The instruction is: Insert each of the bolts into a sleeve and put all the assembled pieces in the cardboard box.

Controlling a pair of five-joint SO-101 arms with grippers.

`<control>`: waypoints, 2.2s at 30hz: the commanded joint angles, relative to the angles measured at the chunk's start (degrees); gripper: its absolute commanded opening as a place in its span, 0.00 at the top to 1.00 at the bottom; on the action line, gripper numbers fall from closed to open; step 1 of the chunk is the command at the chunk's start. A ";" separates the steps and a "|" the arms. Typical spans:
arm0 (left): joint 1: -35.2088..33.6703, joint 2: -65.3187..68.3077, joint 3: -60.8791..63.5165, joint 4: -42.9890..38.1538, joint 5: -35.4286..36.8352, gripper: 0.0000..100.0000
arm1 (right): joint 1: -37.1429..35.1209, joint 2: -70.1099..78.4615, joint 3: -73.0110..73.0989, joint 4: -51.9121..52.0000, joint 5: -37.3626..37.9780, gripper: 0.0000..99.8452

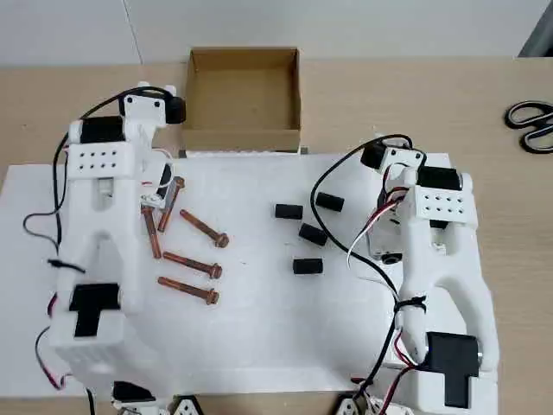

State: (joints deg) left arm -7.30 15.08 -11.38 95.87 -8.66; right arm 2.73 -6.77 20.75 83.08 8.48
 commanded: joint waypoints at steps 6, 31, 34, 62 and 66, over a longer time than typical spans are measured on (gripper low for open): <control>0.44 5.71 -8.31 -2.02 -1.32 0.88 | 0.57 -2.59 -2.29 -0.22 -0.35 1.00; 1.14 16.00 -8.48 -12.22 1.41 0.89 | 0.22 -2.51 -2.20 -0.31 -0.35 1.00; 0.97 16.35 -8.48 -13.27 1.41 0.89 | 0.22 -2.51 -2.20 -0.22 -0.35 1.00; 1.14 22.07 -8.22 -15.91 3.43 0.99 | 0.13 -2.95 0.35 -1.01 -0.35 1.00; 1.14 16.44 -9.01 -14.33 3.69 0.99 | 0.13 -3.03 -0.70 -0.66 -0.35 1.00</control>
State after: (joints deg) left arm -5.71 36.00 -18.95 80.31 -5.49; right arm 2.73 -7.21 21.63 82.55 8.48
